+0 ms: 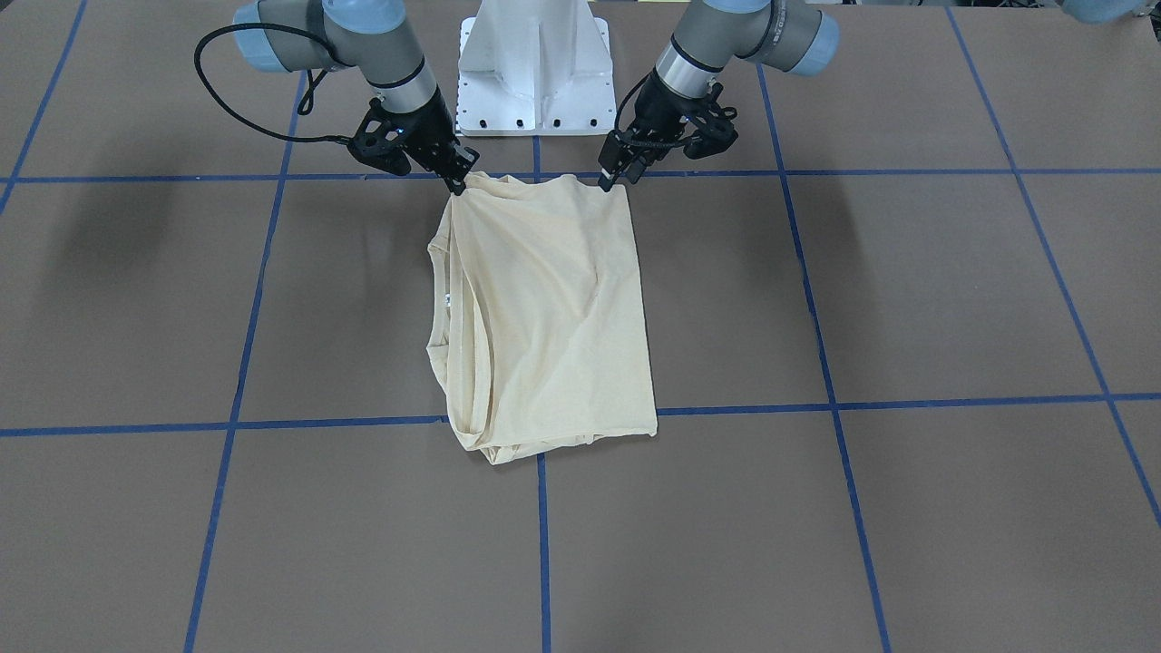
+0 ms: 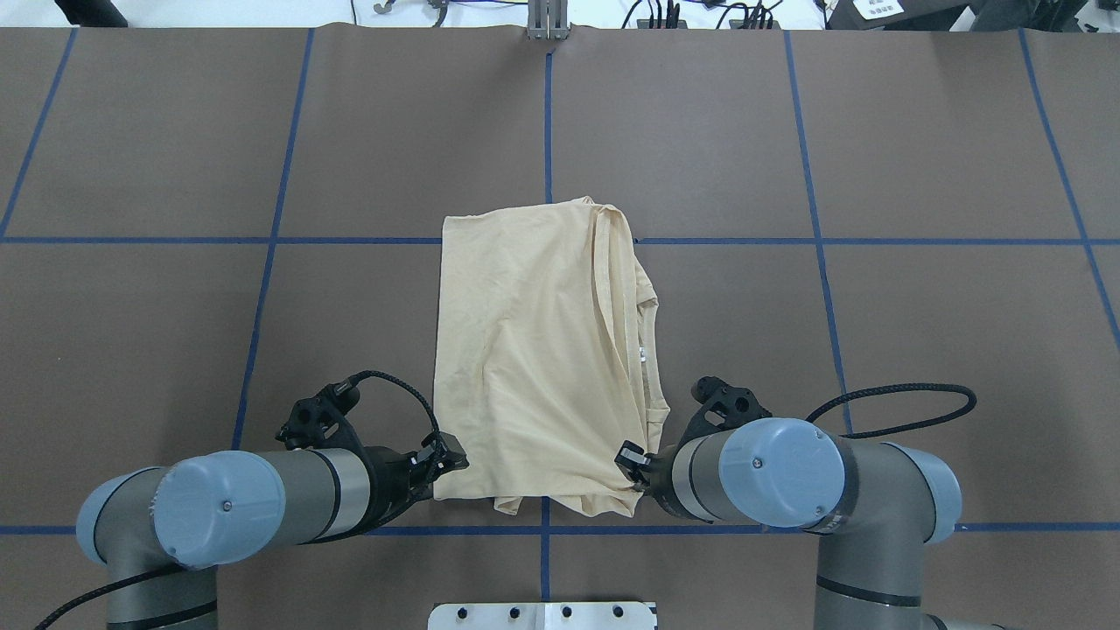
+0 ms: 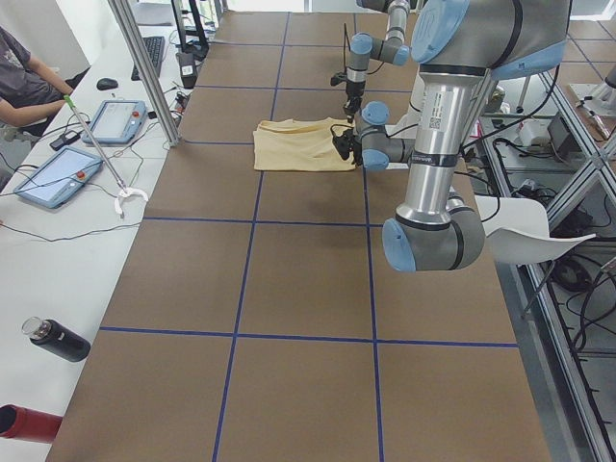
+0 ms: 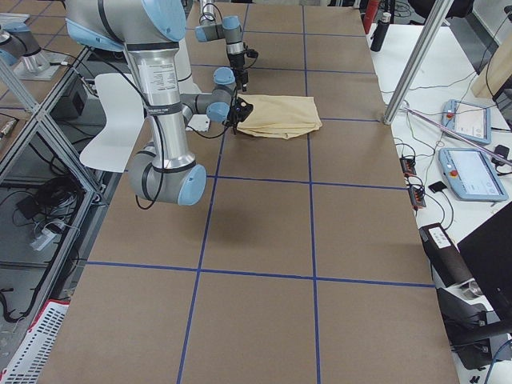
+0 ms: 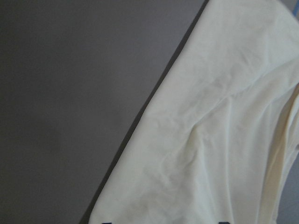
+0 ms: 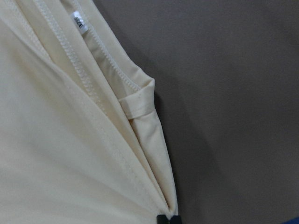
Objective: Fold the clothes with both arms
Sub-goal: 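Move the left gripper to the shirt's near corner beside the right gripper, then grasp the near edge with both grippers and fold it away from the robot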
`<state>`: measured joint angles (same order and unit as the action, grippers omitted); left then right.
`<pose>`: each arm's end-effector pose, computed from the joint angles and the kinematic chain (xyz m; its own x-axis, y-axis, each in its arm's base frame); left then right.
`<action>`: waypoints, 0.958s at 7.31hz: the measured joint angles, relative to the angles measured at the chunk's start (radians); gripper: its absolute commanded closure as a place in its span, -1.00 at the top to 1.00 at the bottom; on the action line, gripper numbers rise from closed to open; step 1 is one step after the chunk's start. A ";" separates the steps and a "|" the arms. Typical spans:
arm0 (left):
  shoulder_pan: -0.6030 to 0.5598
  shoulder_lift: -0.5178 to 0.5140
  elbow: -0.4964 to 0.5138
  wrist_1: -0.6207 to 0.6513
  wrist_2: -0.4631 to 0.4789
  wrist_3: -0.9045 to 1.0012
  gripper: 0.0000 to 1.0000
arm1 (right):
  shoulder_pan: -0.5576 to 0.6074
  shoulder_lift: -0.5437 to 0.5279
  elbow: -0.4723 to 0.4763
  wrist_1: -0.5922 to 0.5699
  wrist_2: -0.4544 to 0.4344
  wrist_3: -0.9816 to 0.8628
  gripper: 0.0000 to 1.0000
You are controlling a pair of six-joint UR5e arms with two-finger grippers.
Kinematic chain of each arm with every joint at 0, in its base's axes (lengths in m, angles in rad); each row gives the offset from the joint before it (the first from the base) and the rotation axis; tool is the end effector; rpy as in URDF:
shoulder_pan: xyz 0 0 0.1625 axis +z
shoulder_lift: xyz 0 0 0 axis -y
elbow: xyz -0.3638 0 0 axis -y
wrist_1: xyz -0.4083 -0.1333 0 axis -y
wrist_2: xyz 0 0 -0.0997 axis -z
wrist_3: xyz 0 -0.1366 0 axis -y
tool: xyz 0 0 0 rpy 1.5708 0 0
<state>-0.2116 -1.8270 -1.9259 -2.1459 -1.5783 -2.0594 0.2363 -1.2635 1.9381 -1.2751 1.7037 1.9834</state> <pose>0.5496 -0.2534 0.2389 0.2283 -0.5291 -0.8172 0.3515 0.8276 -0.4376 -0.5534 -0.2517 0.2485 0.4528 0.5179 0.7258 -0.3355 0.8532 -0.3994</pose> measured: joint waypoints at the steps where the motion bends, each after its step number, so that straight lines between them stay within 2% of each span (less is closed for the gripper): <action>1: 0.006 -0.003 0.014 0.000 0.002 -0.001 0.20 | 0.000 0.000 0.000 -0.001 0.000 0.000 -1.00; 3: 0.019 -0.008 0.040 -0.001 0.003 -0.003 0.01 | -0.001 0.000 0.001 -0.001 0.001 0.000 -1.00; 4: 0.024 -0.009 0.050 -0.001 0.002 -0.003 -0.01 | -0.001 0.000 0.001 0.000 0.001 0.000 -1.00; 5: 0.026 -0.009 0.053 -0.001 0.002 -0.004 -0.34 | -0.001 0.001 0.002 0.000 0.001 0.000 -1.00; 6: 0.027 -0.009 0.054 -0.002 0.001 -0.005 -0.99 | -0.002 0.002 0.003 0.000 0.000 0.000 -1.00; 7: 0.027 -0.009 0.054 -0.002 -0.001 -0.009 -1.00 | -0.002 0.002 0.003 0.000 0.000 0.000 -1.00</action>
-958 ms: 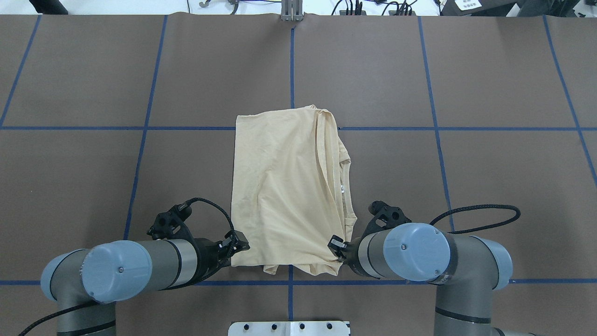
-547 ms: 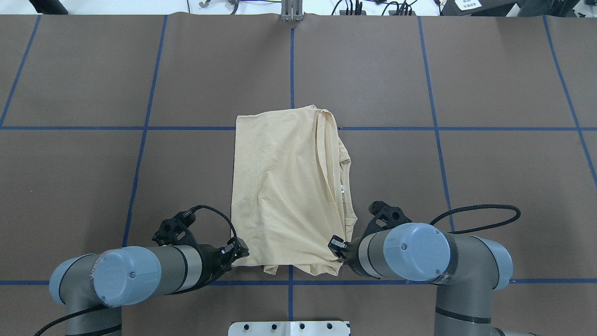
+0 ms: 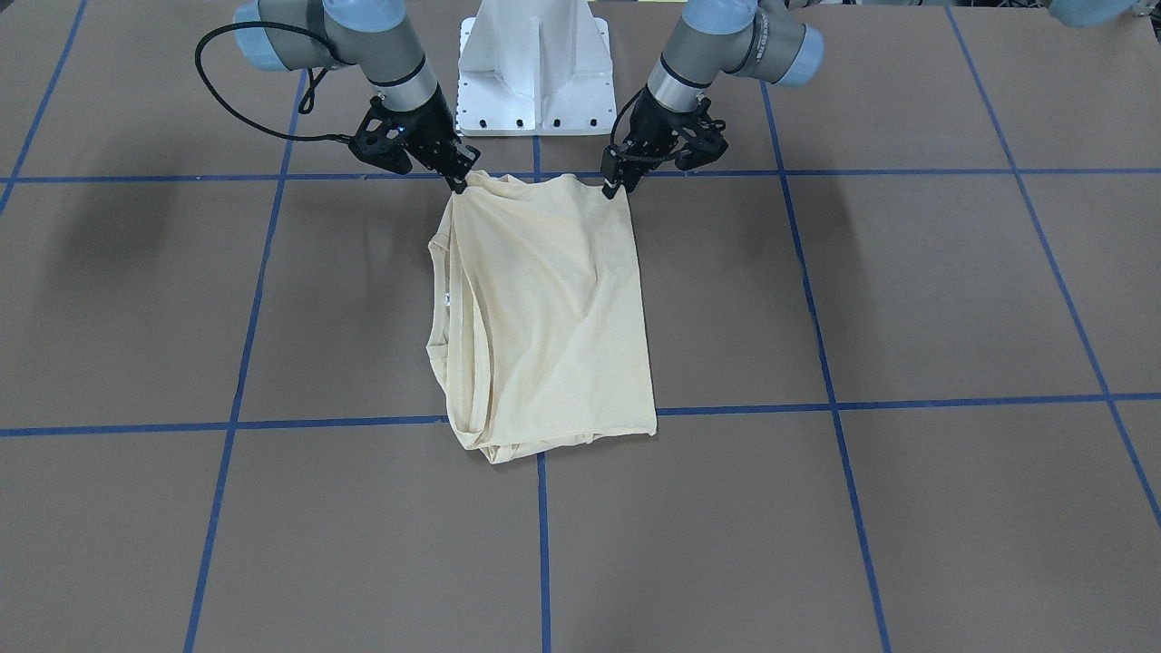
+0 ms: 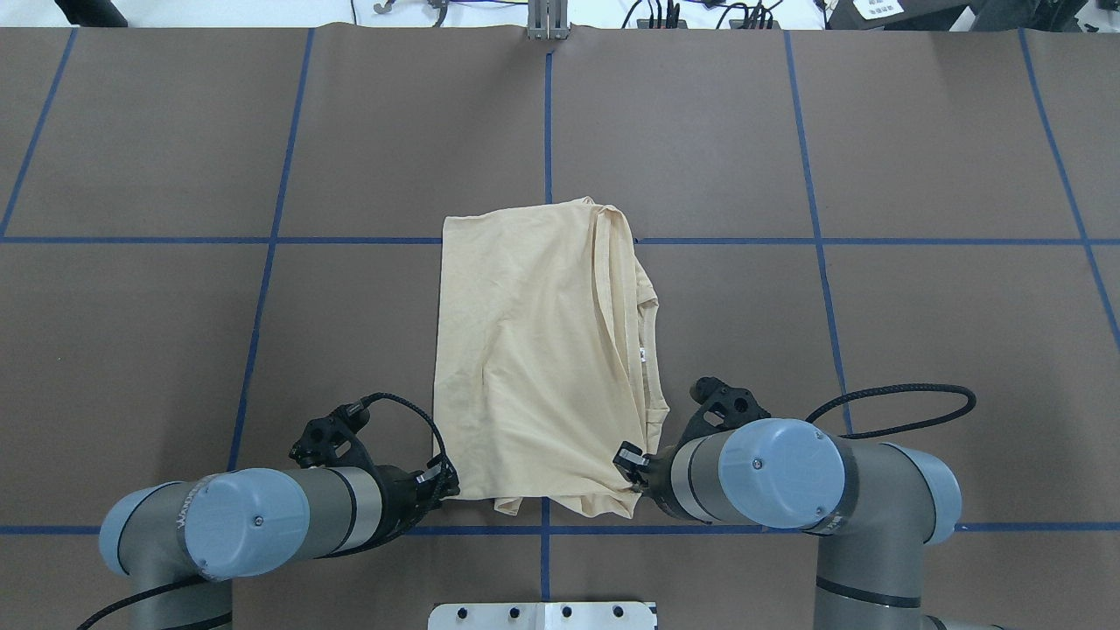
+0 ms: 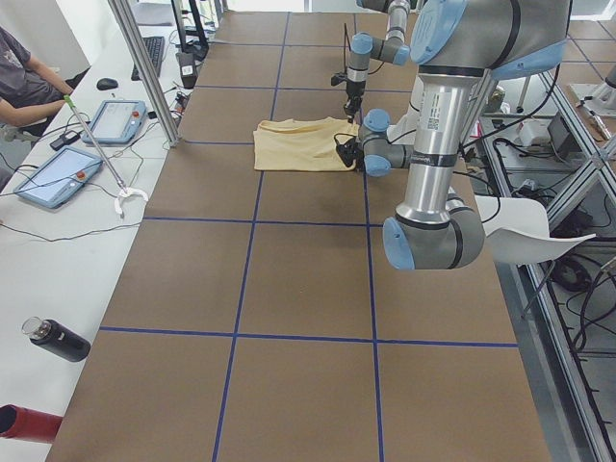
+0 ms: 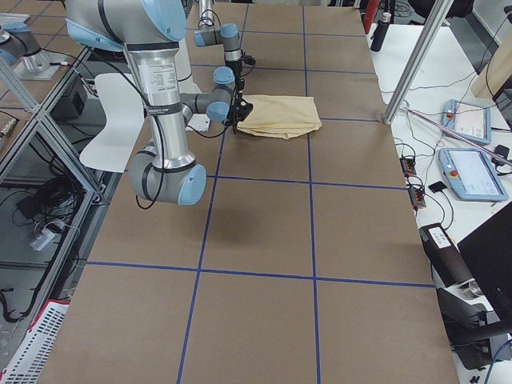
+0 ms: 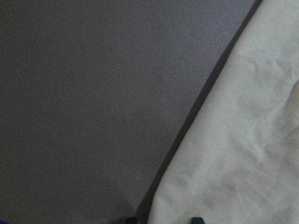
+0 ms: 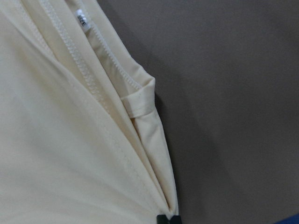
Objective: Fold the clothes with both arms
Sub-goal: 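Grasp the near edge with both grippers and fold it away from the robot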
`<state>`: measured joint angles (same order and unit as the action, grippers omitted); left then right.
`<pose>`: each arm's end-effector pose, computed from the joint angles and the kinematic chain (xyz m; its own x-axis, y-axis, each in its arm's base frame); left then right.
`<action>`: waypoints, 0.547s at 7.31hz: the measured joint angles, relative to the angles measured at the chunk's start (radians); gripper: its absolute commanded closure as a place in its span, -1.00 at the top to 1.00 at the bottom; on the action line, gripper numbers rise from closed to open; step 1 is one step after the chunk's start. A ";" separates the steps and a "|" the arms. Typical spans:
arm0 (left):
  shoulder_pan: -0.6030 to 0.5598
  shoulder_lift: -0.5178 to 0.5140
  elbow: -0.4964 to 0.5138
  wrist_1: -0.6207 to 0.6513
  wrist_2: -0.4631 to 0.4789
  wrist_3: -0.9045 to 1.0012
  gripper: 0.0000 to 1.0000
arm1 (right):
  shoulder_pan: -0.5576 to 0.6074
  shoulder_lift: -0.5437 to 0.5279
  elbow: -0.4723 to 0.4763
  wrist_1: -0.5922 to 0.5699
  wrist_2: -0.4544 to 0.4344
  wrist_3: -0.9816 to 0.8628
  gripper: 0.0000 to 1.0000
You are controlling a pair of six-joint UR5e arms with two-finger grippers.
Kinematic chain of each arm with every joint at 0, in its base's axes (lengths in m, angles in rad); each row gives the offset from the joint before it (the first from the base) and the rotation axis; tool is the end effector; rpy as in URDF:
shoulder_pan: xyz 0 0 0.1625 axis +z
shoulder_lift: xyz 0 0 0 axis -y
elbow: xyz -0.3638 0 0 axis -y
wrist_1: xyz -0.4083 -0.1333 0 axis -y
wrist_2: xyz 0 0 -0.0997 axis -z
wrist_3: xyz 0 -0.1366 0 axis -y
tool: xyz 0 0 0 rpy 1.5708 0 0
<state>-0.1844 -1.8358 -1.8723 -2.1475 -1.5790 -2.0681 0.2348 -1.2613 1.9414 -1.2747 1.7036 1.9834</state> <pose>0.5709 -0.2410 0.2604 0.2743 -0.5364 -0.7981 0.3492 0.8289 -0.4371 -0.5531 -0.2508 0.2455 0.4494 0.5162 0.7291 -0.3320 0.8542 -0.4001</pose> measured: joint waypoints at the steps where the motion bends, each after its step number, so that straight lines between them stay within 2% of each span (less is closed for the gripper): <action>1: 0.000 0.000 -0.003 0.000 -0.003 -0.004 -1.00 | 0.000 0.000 0.000 0.000 0.000 0.000 -1.00; 3: -0.002 0.005 -0.042 0.002 -0.017 -0.005 -1.00 | 0.000 0.000 0.002 0.000 0.000 0.000 -1.00; 4: -0.005 0.018 -0.098 0.006 -0.043 -0.005 -1.00 | 0.000 -0.005 0.015 0.000 0.000 0.008 -1.00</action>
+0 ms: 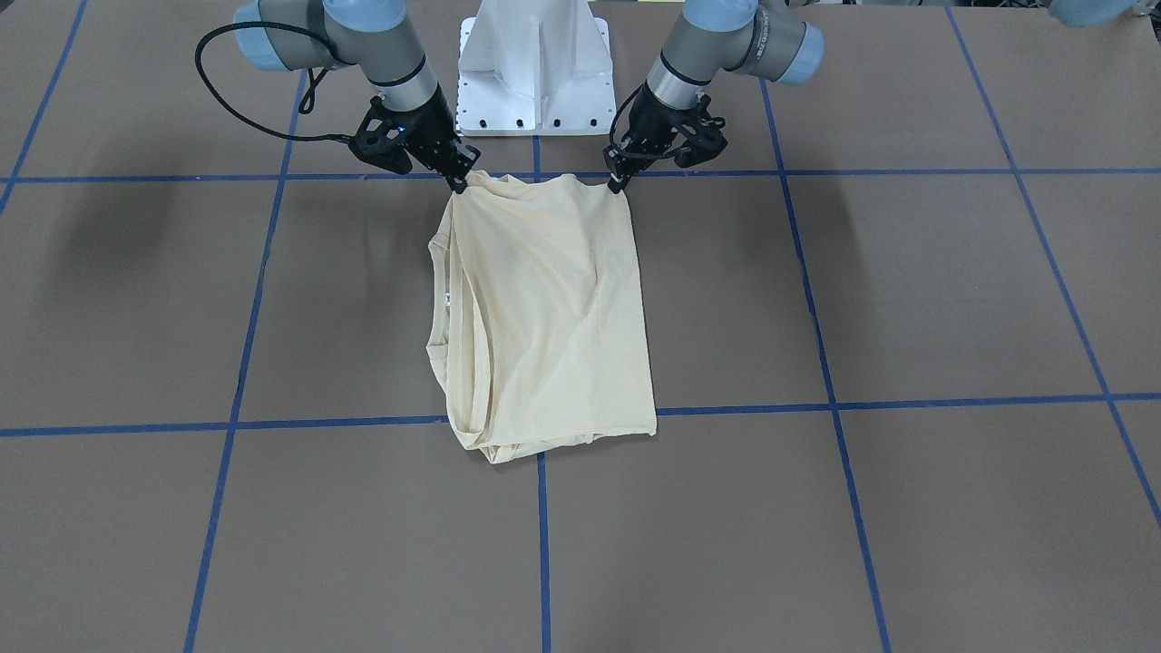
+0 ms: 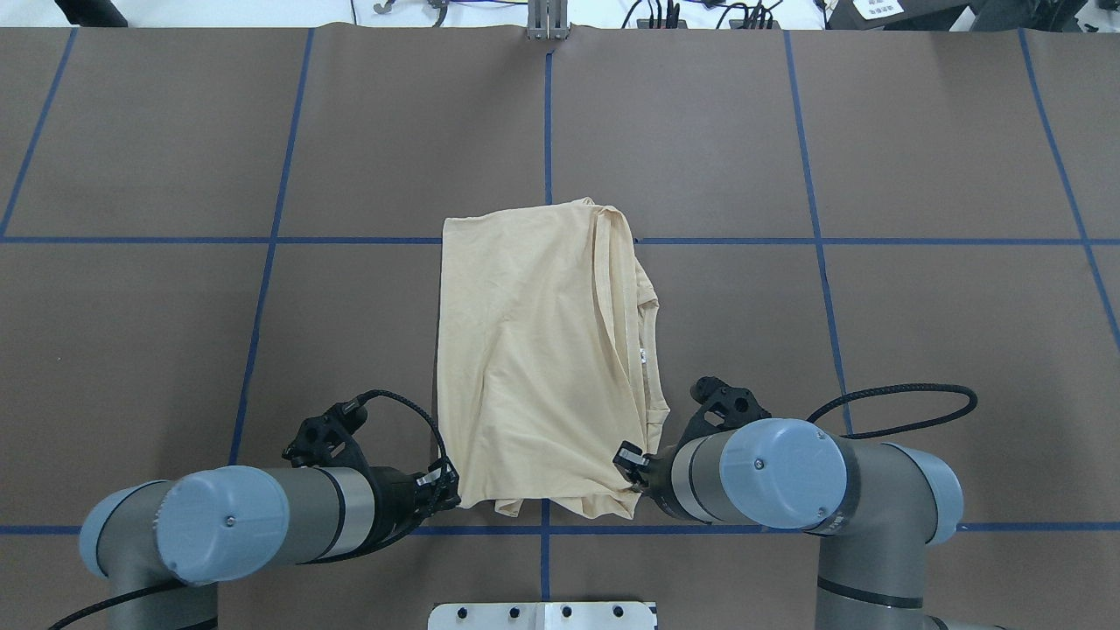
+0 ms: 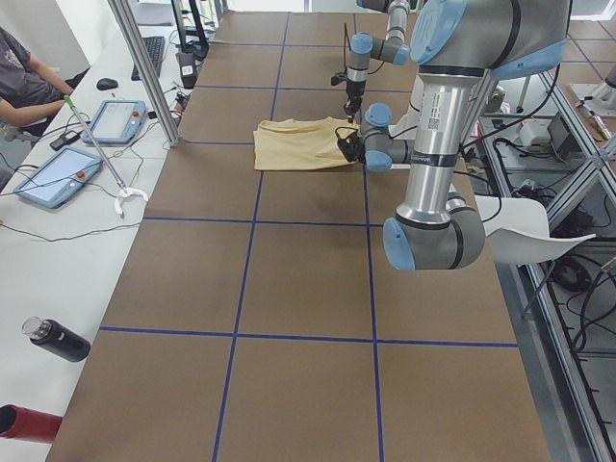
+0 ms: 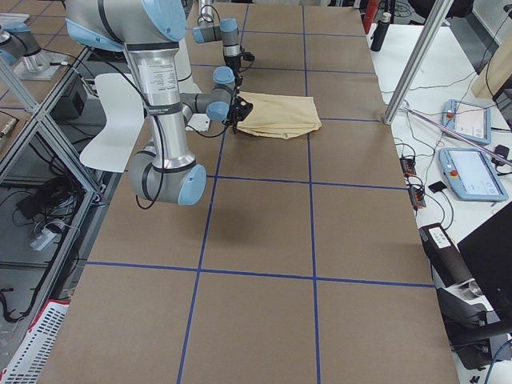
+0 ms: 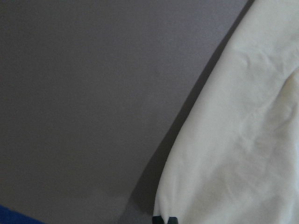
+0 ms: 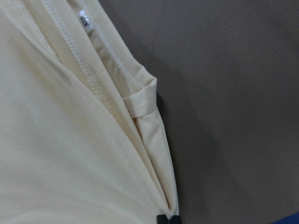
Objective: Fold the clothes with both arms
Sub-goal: 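Grasp the near edge with both grippers and fold it away from the robot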
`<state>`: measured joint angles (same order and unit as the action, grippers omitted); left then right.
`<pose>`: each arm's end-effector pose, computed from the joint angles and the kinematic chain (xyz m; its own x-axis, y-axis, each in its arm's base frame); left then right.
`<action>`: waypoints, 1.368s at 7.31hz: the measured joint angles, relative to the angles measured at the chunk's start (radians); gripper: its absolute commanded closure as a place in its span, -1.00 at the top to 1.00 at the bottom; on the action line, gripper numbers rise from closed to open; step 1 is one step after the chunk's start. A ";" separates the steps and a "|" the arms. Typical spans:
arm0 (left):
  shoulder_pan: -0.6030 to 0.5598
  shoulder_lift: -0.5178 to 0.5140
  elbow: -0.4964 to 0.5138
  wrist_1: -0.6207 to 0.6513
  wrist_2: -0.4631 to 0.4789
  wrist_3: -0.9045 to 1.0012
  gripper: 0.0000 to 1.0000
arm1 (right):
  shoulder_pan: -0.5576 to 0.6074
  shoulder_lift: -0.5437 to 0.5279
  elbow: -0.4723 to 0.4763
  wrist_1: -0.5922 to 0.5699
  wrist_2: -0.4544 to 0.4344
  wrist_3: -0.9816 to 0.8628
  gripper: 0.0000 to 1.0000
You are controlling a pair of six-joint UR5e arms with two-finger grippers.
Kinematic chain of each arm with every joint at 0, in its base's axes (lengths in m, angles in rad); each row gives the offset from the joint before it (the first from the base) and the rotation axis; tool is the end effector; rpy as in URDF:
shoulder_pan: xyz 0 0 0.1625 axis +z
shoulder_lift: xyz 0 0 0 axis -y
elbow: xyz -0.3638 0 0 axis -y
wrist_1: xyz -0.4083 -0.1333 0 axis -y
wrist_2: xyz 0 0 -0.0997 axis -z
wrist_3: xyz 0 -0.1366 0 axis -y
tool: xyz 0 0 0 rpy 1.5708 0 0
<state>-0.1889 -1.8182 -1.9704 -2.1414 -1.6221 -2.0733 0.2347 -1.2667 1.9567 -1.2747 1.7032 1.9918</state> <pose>0.5434 -0.2325 0.2227 0.2302 -0.5337 -0.8137 0.2866 0.8363 -0.4674 -0.5487 -0.2497 0.2413 0.4395 0.5216 0.7313 -0.3321 0.8508 -0.4073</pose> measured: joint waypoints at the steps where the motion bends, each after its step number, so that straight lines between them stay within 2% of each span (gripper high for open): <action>1: -0.002 0.020 -0.062 0.004 -0.032 -0.001 -1.00 | 0.000 -0.017 0.042 0.000 0.002 0.033 -1.00; 3: -0.049 0.036 -0.149 0.017 -0.066 0.005 -1.00 | 0.020 -0.043 0.156 0.005 0.002 0.161 -1.00; 4: -0.133 0.017 -0.150 0.042 -0.091 0.033 -1.00 | 0.073 -0.023 0.168 0.011 0.008 0.221 -1.00; 5: -0.234 -0.021 -0.114 0.058 -0.133 0.075 -1.00 | 0.150 0.031 0.124 0.016 0.034 0.252 -1.00; 6: -0.323 -0.074 -0.039 0.060 -0.172 0.102 -1.00 | 0.238 0.104 0.031 0.019 0.093 0.264 -1.00; 8: -0.419 -0.170 0.116 0.045 -0.198 0.120 -1.00 | 0.388 0.241 -0.191 0.022 0.251 0.263 -1.00; 10: -0.460 -0.232 0.258 -0.027 -0.200 0.122 -1.00 | 0.442 0.350 -0.375 0.025 0.301 0.249 -1.00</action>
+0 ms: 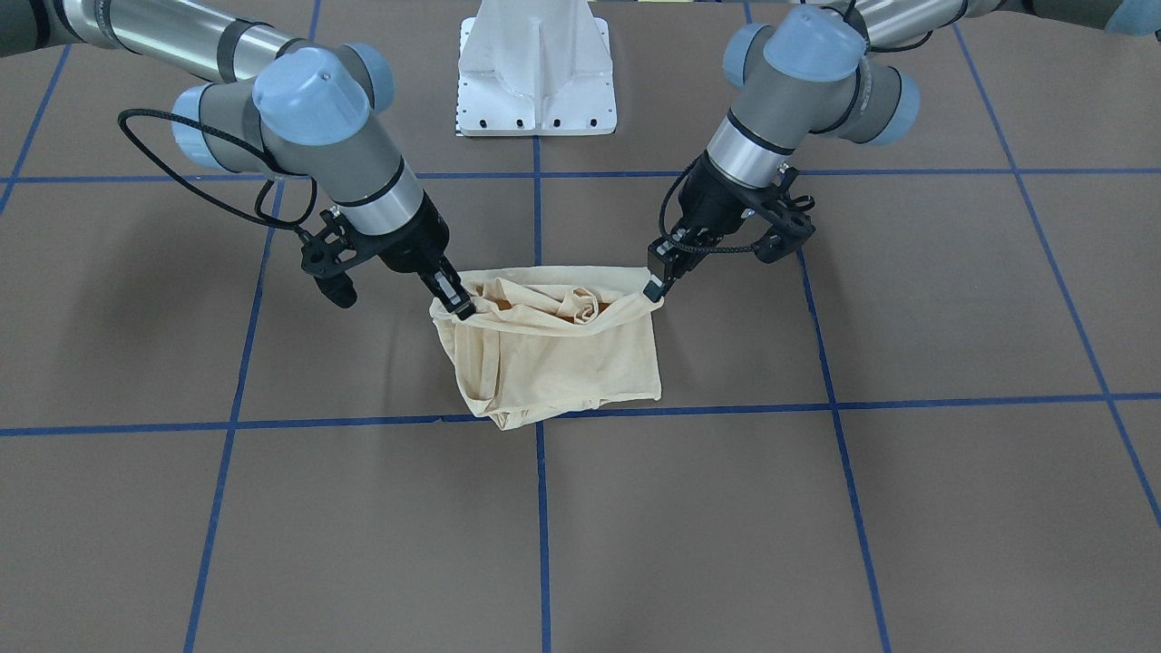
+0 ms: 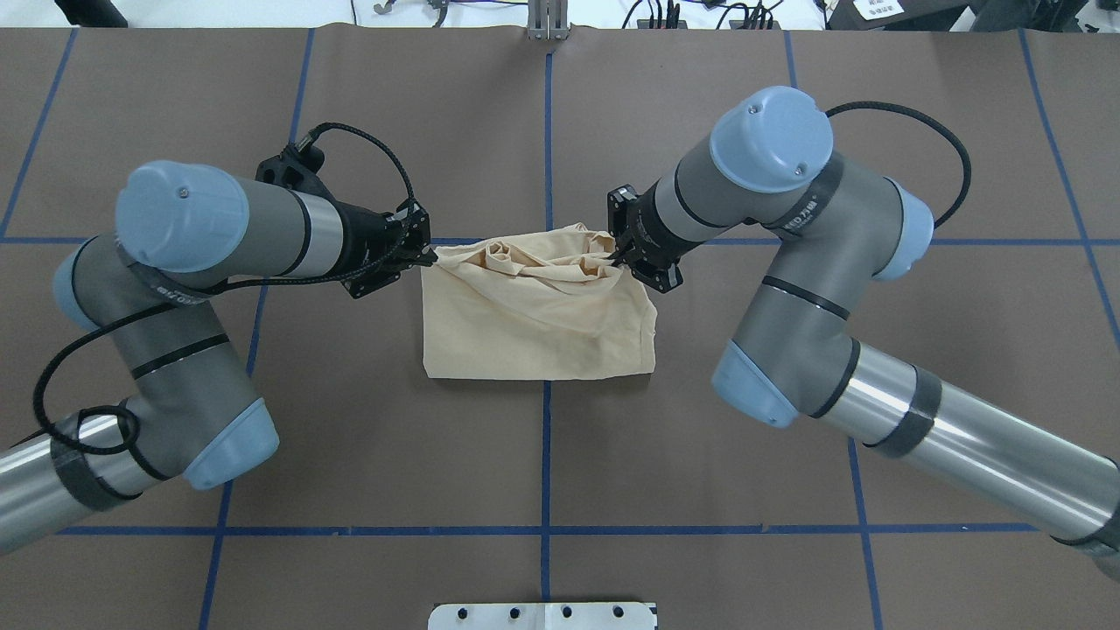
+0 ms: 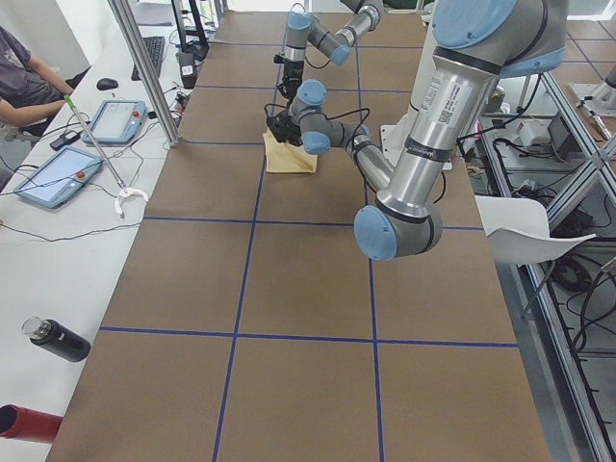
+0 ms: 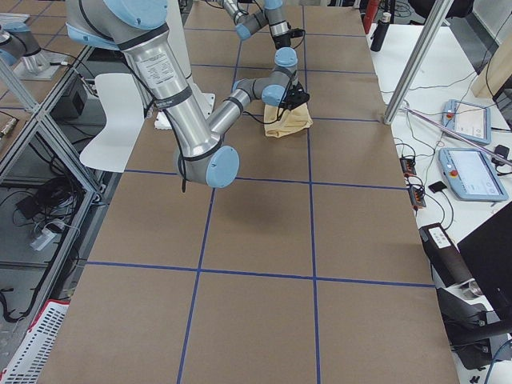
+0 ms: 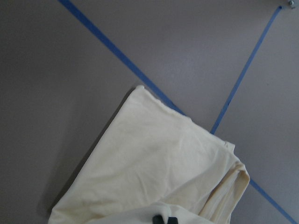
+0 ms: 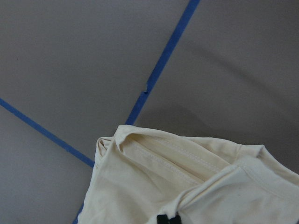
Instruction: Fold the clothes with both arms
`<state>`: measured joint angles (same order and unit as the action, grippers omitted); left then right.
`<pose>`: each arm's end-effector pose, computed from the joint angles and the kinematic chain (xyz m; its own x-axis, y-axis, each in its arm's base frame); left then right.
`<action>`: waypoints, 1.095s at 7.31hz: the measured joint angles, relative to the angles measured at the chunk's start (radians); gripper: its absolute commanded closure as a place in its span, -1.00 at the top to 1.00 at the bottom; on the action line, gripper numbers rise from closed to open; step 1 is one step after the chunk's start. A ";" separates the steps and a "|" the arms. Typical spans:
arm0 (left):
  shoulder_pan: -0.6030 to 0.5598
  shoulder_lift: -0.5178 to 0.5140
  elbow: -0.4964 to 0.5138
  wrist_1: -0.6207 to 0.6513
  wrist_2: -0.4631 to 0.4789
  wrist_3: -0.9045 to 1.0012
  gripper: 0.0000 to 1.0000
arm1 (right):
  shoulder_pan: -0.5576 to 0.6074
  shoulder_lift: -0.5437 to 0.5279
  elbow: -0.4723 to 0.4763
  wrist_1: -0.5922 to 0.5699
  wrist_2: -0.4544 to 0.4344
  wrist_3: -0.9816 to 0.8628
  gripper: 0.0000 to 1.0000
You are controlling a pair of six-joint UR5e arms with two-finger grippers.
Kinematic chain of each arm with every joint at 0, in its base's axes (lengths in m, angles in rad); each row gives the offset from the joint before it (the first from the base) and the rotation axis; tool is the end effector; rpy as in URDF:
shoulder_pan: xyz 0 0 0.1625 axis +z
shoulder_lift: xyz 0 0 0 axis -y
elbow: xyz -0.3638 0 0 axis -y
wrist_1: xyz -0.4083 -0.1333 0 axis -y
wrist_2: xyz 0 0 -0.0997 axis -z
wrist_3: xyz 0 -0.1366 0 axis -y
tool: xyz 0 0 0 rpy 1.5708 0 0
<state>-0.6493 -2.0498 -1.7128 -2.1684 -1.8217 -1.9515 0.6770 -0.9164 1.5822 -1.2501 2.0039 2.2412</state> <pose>0.4643 -0.4772 0.1998 0.1064 -0.5327 -0.8396 0.4735 0.7696 -0.4283 -0.4988 -0.4983 0.1842 0.1531 0.8466 0.5097 -0.4989 0.5115 -0.6996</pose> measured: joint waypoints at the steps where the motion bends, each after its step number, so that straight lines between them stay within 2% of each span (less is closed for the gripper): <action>1: -0.012 -0.036 0.084 -0.045 0.002 0.000 -0.62 | 0.012 0.048 -0.080 0.001 0.010 -0.022 0.08; 2: -0.025 -0.064 0.166 -0.086 0.004 0.014 -0.07 | 0.028 0.090 -0.167 0.019 0.025 -0.063 0.99; 3: -0.042 -0.079 0.230 -0.116 0.007 0.063 0.19 | 0.045 0.137 -0.277 0.059 0.038 -0.110 1.00; 4: -0.067 -0.084 0.270 -0.132 0.011 0.128 0.99 | 0.066 0.189 -0.381 0.096 0.045 -0.164 1.00; 6: -0.117 -0.086 0.293 -0.145 0.010 0.202 1.00 | 0.157 0.227 -0.469 0.121 0.119 -0.296 1.00; 8: -0.147 -0.068 0.252 -0.140 -0.005 0.282 1.00 | 0.223 0.166 -0.440 0.120 0.174 -0.440 1.00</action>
<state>-0.7960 -2.1174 -1.4604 -2.3089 -1.8268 -1.6693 0.8998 -0.7499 1.1419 -1.1305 2.1774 1.8011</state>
